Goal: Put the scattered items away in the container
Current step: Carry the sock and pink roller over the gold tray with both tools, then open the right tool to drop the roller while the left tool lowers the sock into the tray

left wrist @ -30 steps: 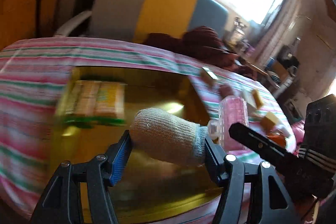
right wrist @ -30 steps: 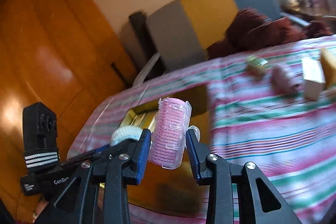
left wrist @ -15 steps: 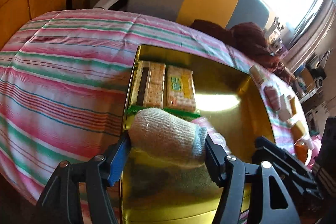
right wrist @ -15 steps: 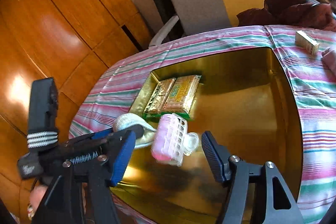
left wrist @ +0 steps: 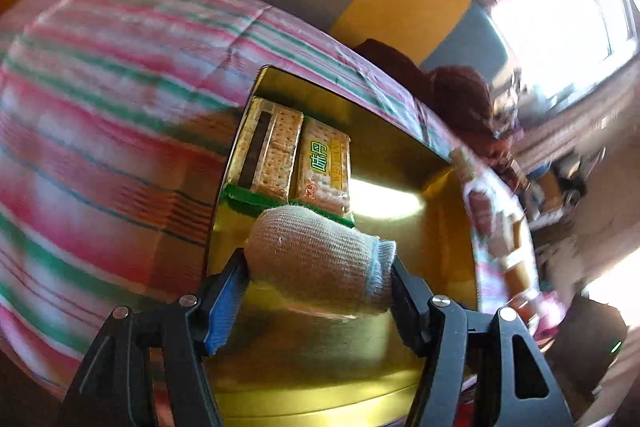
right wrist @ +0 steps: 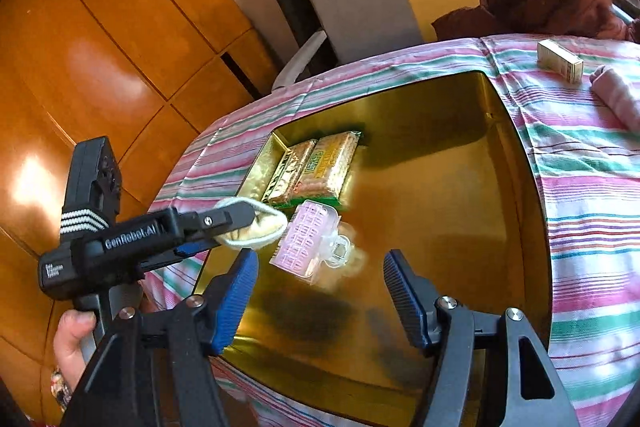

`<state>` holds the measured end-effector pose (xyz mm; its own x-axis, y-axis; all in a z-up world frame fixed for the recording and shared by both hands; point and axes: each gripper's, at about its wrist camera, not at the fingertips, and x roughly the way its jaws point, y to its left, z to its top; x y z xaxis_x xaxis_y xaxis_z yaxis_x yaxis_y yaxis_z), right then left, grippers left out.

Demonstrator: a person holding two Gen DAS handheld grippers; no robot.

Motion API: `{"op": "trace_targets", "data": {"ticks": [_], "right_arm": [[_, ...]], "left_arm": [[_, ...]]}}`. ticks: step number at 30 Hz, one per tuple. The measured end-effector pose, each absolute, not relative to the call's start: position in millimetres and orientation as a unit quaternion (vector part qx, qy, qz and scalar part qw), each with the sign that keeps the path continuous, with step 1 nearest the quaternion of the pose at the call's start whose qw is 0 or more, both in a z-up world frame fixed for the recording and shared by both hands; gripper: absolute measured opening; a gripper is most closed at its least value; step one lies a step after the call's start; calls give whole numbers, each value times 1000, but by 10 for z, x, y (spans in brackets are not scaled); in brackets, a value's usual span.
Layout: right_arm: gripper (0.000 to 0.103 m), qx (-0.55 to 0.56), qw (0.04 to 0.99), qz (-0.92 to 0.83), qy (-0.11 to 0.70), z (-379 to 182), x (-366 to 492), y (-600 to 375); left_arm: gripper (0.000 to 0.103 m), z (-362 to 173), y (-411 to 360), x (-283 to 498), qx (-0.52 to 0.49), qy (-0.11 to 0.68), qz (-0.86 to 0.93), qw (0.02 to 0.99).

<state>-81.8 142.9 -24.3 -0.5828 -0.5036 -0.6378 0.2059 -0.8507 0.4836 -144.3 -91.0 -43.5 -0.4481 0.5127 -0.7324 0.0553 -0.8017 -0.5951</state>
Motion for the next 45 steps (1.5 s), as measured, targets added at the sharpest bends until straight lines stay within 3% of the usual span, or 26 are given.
{"op": "trace_targets", "data": {"ticks": [3, 7, 11, 19, 23, 27, 30, 37, 45], "right_arm": [[67, 406, 205, -872, -183, -223, -796, 1435], [70, 404, 208, -872, -184, -208, -787, 1438], [70, 404, 209, -871, -183, -197, -774, 1432], [68, 401, 189, -881, -162, -195, -751, 1460], [68, 405, 187, -881, -160, -220, -757, 1447], [68, 406, 191, -879, -163, -237, -755, 1438], [68, 406, 189, -879, -165, -242, -743, 1461], [68, 404, 184, -879, -172, -238, -751, 1530], [68, 401, 202, -879, -158, -209, -683, 1487]], "left_arm": [[71, -438, -967, -1403, -502, -335, 783, 149], [71, -235, -814, -1373, -483, -223, 837, 127], [71, -129, -844, -1338, -461, -205, 856, 114], [56, -57, -916, -1442, -429, -165, 886, 64], [54, -44, -728, -1680, -425, -66, 902, 35], [43, -174, -558, -1855, -453, -20, 890, 44], [40, -300, -483, -1852, -470, 15, 882, 31], [38, -460, -543, -1657, -506, 1, 862, 32], [36, 7, -920, -1451, -435, -132, 889, 55]]}}
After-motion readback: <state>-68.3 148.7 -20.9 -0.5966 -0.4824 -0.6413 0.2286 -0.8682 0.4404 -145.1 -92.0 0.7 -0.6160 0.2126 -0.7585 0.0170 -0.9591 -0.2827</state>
